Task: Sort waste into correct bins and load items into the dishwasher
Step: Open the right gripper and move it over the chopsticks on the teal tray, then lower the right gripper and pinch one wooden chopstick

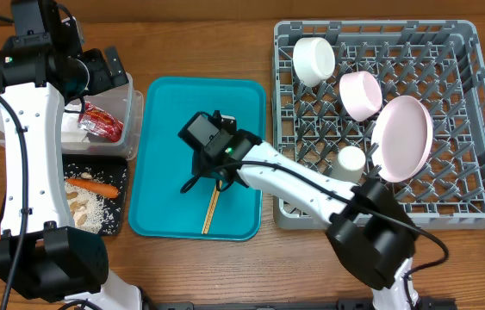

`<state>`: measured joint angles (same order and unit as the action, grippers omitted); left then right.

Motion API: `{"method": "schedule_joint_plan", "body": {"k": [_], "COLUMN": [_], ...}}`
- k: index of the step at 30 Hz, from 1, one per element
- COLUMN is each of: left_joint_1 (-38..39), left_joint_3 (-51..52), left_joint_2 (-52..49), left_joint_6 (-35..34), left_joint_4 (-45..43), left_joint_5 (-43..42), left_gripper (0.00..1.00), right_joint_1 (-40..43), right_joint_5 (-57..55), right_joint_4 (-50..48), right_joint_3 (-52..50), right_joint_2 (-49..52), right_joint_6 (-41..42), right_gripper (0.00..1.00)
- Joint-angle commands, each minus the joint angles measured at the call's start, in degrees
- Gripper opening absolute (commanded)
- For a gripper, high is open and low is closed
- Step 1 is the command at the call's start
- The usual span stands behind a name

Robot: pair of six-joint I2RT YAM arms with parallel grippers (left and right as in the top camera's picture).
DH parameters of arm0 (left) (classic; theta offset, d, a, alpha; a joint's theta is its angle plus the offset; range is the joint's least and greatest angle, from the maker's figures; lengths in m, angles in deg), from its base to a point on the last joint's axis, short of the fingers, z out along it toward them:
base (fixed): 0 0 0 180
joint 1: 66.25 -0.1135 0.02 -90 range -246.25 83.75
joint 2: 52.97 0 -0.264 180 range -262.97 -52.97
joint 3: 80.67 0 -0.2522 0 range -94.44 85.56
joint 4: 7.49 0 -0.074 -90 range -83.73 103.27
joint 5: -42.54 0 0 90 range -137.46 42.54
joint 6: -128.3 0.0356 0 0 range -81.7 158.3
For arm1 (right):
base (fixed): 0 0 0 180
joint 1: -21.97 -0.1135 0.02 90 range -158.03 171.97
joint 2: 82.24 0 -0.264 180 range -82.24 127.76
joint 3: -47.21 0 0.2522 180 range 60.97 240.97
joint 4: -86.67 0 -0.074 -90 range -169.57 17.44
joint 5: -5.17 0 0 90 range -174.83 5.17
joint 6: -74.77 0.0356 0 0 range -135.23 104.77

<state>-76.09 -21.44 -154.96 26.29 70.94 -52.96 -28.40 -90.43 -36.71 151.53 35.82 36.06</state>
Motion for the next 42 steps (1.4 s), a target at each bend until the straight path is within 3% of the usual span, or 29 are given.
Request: {"method": "schedule_joint_plan", "body": {"k": [1, 25, 42], "left_joint_1": [0.13, 0.13, 0.13], "left_joint_3": [-1.11, -1.11, -1.11], "left_joint_2": [1.22, 1.22, 1.22], "left_joint_6": [-0.42, -0.39, -0.42], "left_joint_4": [-0.17, -0.17, -0.17], "left_joint_5": [0.39, 0.39, 0.39], "left_gripper": [1.0, 1.0, 1.0], "right_joint_1": [-0.15, 0.09, -0.15], "right_joint_5": [-4.9, -8.55, -9.33], "right_joint_4": [-0.46, -1.42, 2.67], "right_joint_3": [-0.52, -0.44, 4.83], "right_joint_2": [2.95, 6.05, 5.81], "right_joint_6": [3.02, 5.73, 2.71], "right_gripper": [0.36, 0.36, 0.33]}}
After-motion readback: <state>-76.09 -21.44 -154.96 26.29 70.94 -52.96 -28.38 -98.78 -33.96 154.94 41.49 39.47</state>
